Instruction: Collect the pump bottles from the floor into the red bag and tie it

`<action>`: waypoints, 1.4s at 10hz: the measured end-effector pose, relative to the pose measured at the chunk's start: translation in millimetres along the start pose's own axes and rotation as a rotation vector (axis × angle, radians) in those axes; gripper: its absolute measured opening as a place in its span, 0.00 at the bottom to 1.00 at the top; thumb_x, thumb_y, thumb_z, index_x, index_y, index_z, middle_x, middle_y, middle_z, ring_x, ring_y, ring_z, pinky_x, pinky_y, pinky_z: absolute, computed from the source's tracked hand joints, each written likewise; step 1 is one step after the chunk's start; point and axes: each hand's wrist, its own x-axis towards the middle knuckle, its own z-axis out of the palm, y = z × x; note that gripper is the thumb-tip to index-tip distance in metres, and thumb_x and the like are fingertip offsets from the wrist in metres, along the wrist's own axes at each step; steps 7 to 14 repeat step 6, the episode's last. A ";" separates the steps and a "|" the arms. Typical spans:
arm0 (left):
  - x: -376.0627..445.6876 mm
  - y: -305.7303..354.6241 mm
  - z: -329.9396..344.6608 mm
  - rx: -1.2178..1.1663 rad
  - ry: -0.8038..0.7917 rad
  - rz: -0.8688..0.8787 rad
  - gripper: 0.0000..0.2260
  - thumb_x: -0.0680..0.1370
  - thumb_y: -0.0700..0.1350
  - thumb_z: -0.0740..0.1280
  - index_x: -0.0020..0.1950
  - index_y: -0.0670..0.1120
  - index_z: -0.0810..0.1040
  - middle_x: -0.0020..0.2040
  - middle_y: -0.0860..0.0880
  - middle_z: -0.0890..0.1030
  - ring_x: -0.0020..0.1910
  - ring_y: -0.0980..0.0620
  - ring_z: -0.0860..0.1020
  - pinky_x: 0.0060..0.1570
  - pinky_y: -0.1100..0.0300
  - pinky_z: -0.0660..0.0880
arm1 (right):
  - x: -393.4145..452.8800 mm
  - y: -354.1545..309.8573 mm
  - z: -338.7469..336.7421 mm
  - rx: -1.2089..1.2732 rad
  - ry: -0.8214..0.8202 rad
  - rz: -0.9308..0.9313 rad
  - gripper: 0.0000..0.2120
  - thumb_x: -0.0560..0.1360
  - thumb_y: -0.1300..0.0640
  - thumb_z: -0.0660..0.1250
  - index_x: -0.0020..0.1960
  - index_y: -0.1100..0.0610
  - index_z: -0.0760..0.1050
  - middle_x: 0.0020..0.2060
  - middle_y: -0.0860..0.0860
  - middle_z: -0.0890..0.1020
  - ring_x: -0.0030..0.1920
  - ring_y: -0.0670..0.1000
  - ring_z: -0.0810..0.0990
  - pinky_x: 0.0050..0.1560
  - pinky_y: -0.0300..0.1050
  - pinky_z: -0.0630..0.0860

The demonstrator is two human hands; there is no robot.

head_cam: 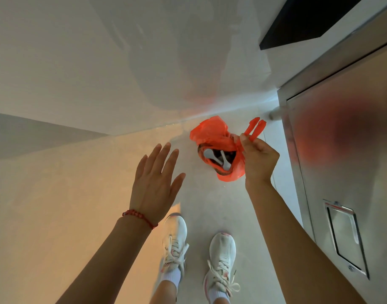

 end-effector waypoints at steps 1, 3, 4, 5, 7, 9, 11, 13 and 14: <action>-3.3 3.3 1.5 0.009 0.012 0.009 0.25 0.78 0.55 0.48 0.66 0.40 0.68 0.67 0.38 0.71 0.67 0.37 0.67 0.63 0.40 0.62 | -2.4 0.0 -5.4 -0.044 0.005 -0.040 0.08 0.70 0.63 0.70 0.33 0.54 0.79 0.20 0.40 0.77 0.27 0.38 0.74 0.34 0.29 0.73; -5.8 13.1 -0.8 -0.010 0.006 0.018 0.28 0.78 0.57 0.44 0.66 0.40 0.68 0.67 0.38 0.71 0.67 0.36 0.67 0.63 0.40 0.61 | -12.3 1.4 -16.9 -0.028 0.043 -0.016 0.10 0.71 0.63 0.70 0.52 0.60 0.79 0.45 0.53 0.83 0.46 0.49 0.82 0.52 0.41 0.76; -6.0 16.4 -2.0 -0.021 0.006 0.015 0.29 0.78 0.58 0.43 0.66 0.40 0.68 0.67 0.37 0.71 0.67 0.36 0.67 0.63 0.39 0.61 | -15.8 2.5 -21.1 -0.023 0.046 -0.034 0.11 0.70 0.63 0.70 0.52 0.58 0.78 0.45 0.53 0.82 0.47 0.51 0.81 0.53 0.44 0.76; -6.8 16.8 -5.4 -0.018 0.004 0.019 0.30 0.78 0.58 0.42 0.66 0.40 0.68 0.67 0.37 0.71 0.67 0.36 0.67 0.64 0.40 0.61 | -17.7 1.5 -24.0 -0.016 0.046 -0.003 0.11 0.70 0.64 0.70 0.51 0.55 0.78 0.45 0.49 0.82 0.45 0.46 0.81 0.49 0.36 0.74; -9.5 17.4 -6.4 -0.030 -0.003 0.006 0.30 0.77 0.59 0.42 0.67 0.41 0.67 0.68 0.37 0.70 0.68 0.37 0.66 0.65 0.43 0.57 | -23.2 6.4 -29.1 -0.093 0.057 -0.010 0.10 0.70 0.62 0.70 0.51 0.61 0.79 0.44 0.53 0.83 0.47 0.51 0.81 0.53 0.42 0.75; -9.5 17.4 -6.4 -0.030 -0.003 0.006 0.30 0.77 0.59 0.42 0.67 0.41 0.67 0.68 0.37 0.70 0.68 0.37 0.66 0.65 0.43 0.57 | -23.2 6.4 -29.1 -0.093 0.057 -0.010 0.10 0.70 0.62 0.70 0.51 0.61 0.79 0.44 0.53 0.83 0.47 0.51 0.81 0.53 0.42 0.75; -9.5 17.4 -6.4 -0.030 -0.003 0.006 0.30 0.77 0.59 0.42 0.67 0.41 0.67 0.68 0.37 0.70 0.68 0.37 0.66 0.65 0.43 0.57 | -23.2 6.4 -29.1 -0.093 0.057 -0.010 0.10 0.70 0.62 0.70 0.51 0.61 0.79 0.44 0.53 0.83 0.47 0.51 0.81 0.53 0.42 0.75; -9.5 17.4 -6.4 -0.030 -0.003 0.006 0.30 0.77 0.59 0.42 0.67 0.41 0.67 0.68 0.37 0.70 0.68 0.37 0.66 0.65 0.43 0.57 | -23.2 6.4 -29.1 -0.093 0.057 -0.010 0.10 0.70 0.62 0.70 0.51 0.61 0.79 0.44 0.53 0.83 0.47 0.51 0.81 0.53 0.42 0.75; -9.5 17.4 -6.4 -0.030 -0.003 0.006 0.30 0.77 0.59 0.42 0.67 0.41 0.67 0.68 0.37 0.70 0.68 0.37 0.66 0.65 0.43 0.57 | -23.2 6.4 -29.1 -0.093 0.057 -0.010 0.10 0.70 0.62 0.70 0.51 0.61 0.79 0.44 0.53 0.83 0.47 0.51 0.81 0.53 0.42 0.75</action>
